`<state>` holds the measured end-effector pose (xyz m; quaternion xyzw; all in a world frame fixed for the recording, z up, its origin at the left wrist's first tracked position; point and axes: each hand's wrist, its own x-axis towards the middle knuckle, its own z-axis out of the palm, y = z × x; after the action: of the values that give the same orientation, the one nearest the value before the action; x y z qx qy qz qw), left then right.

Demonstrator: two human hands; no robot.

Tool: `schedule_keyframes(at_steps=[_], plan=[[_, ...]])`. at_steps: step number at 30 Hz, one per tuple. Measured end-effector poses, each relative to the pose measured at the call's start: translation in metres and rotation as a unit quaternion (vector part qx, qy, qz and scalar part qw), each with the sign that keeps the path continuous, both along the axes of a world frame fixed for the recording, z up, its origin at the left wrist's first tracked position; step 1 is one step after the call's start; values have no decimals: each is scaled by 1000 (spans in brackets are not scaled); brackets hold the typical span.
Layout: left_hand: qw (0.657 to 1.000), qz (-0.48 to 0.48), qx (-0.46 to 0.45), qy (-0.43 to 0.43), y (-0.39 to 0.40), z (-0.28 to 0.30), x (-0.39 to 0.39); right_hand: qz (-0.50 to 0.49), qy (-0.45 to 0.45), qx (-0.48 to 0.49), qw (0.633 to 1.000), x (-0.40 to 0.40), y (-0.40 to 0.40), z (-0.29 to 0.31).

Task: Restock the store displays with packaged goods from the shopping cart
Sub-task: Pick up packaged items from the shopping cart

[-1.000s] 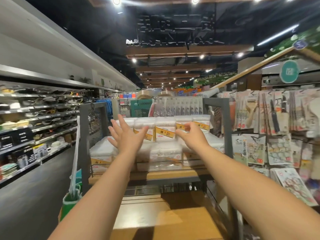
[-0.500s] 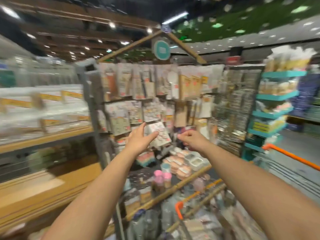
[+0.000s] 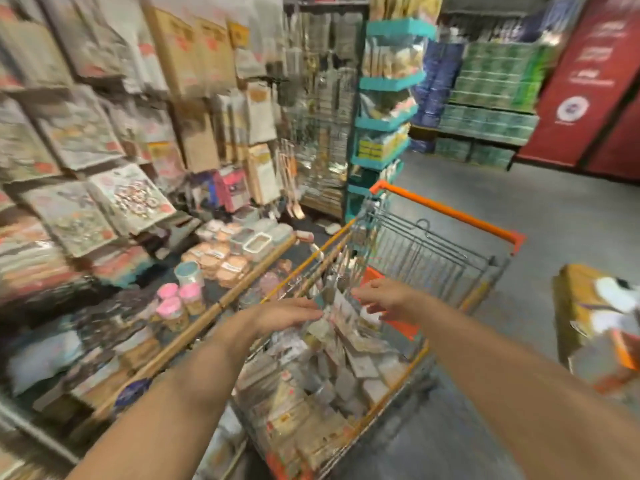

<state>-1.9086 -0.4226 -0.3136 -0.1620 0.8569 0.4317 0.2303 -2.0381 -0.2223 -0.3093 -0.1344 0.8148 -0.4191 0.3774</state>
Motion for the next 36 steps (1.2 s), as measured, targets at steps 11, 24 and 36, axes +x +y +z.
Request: schedule_keyframes(at_steps=[11,24,36], plan=[[985,104,103,-94,-52,-119,-117,-255,-166,16,952,-47,-18,-155],[912,274,179,-249,-16,-241,-133,-372,-245,75,892,-77,-35,-276],[874,448,103,-156,44,-314,-177,-495,-201,118,837,-124,-45,-381]])
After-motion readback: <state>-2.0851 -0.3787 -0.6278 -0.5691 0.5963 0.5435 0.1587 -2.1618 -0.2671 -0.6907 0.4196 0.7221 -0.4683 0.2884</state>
